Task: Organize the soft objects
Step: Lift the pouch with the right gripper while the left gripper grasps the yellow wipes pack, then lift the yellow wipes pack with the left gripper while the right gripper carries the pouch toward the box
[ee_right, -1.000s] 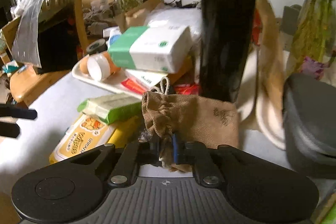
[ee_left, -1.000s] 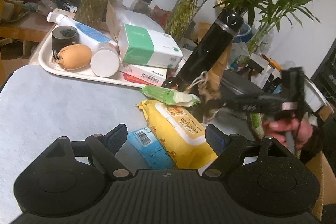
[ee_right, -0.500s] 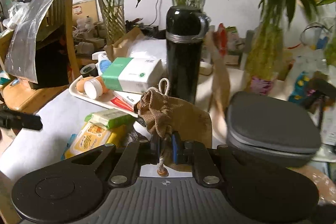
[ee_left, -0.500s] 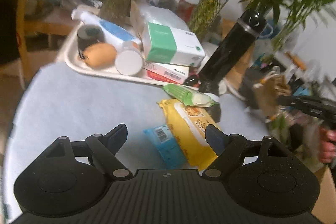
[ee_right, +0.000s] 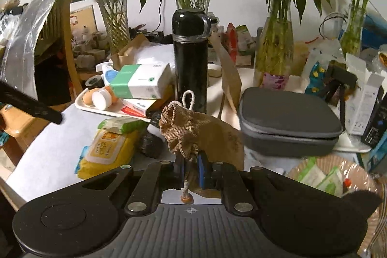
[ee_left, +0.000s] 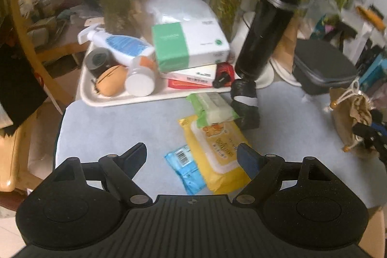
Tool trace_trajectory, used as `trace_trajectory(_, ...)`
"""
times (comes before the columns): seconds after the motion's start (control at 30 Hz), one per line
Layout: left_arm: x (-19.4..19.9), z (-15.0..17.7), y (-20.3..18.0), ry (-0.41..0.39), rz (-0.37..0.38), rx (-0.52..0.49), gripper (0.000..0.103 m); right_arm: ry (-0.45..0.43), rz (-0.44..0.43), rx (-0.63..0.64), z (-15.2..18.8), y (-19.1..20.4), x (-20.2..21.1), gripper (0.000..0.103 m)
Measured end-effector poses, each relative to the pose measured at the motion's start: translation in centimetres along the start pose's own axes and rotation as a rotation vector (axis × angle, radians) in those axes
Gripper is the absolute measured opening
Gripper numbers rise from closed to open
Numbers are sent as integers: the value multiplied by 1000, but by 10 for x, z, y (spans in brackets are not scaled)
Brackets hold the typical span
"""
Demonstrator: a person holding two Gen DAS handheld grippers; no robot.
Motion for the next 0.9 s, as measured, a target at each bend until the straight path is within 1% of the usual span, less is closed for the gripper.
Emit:
trace_trajectory(0.13,-22,-10,-12,78,-34,56,83,-4,-15,-6,2,1,4,13)
trace_trajectory(0.23,-42,-15,-23,127,-51,77,85,-3,-16,-19,2,-2,5,13)
trace_trajectory(0.37,-70,-18,-36,189,-72,101,85,-6,-22,-37,3,-5,5,13)
trace_trajectory(0.47,-89,-17,-40,247,-106,134,85,-11,-30,-44,3,-4,7,13)
trace_trajectory(0.6,-105,-16,-50,273,-121,100,85,-12,-37,-52,2,-5,6,13)
trace_trajectory(0.67,-114,-15,-53,300,-122,108,85,-12,-40,-54,2,-5,6,13)
trace_trajectory(0.77,-123,-14,-52,315,-166,103,85,-12,-47,-55,1,-3,6,13)
trace_trajectory(0.9,-129,-15,-50,336,-178,119,85,-9,-52,-53,1,-2,5,13)
Point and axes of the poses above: each gripper's, at about its wrist camera, not at the fingertips, and x roughly against the way its jaws point, y to its left, z to its underside, the point moved 3 cm from there along -x, roughly the way its jaws point, and after that the axes turned 2 degrees about -y, right-handed, at the moved point
